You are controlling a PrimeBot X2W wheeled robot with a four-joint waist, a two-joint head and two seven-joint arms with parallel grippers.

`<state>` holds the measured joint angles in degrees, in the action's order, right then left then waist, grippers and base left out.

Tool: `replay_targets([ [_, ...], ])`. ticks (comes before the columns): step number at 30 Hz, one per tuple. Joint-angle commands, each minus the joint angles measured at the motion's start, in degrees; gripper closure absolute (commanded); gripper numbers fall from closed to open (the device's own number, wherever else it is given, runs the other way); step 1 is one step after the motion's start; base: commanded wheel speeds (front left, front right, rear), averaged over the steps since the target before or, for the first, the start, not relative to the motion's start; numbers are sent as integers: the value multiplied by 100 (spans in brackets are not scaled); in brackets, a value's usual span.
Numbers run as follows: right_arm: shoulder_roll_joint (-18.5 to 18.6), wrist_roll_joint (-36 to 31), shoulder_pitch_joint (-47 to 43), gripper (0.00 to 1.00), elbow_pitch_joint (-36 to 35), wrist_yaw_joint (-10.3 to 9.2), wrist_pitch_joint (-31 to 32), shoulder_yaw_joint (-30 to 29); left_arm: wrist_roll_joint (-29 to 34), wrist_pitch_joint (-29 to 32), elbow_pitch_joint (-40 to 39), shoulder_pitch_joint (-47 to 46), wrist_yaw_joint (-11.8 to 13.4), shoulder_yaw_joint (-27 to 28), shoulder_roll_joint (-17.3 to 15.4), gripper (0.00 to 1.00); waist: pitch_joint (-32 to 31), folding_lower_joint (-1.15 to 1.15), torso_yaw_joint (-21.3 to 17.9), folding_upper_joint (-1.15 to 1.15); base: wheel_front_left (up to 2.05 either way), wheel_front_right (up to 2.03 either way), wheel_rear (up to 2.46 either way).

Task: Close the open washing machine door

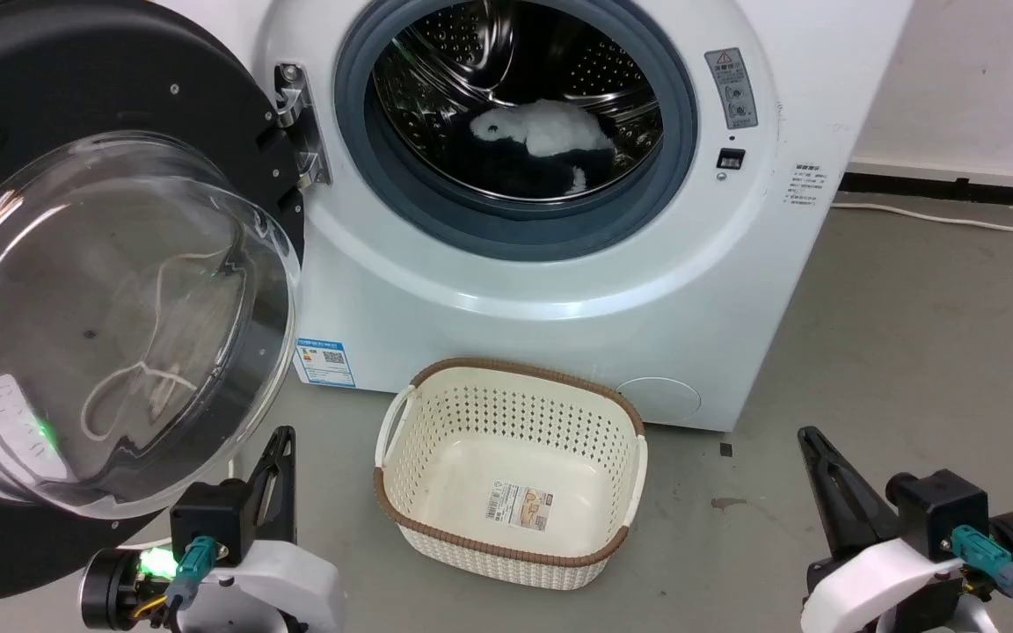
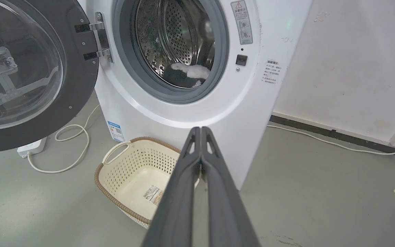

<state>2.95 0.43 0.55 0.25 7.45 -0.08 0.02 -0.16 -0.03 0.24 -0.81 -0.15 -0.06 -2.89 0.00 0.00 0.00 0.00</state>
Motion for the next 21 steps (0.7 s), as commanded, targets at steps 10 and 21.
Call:
replay_targets([
  [10, 0, 57, -15, 0, 4, -1, -55, -29, 1, -55, 1, -11, 6, -41, 0, 0, 3, 0, 1, 0, 0, 0, 0],
  [21, -1, 120, -109, 0, -14, 0, -233, -77, -1, -234, -10, -2, 23, -175, -20, 0, -23, 0, 172, 0, 0, 0, 0],
])
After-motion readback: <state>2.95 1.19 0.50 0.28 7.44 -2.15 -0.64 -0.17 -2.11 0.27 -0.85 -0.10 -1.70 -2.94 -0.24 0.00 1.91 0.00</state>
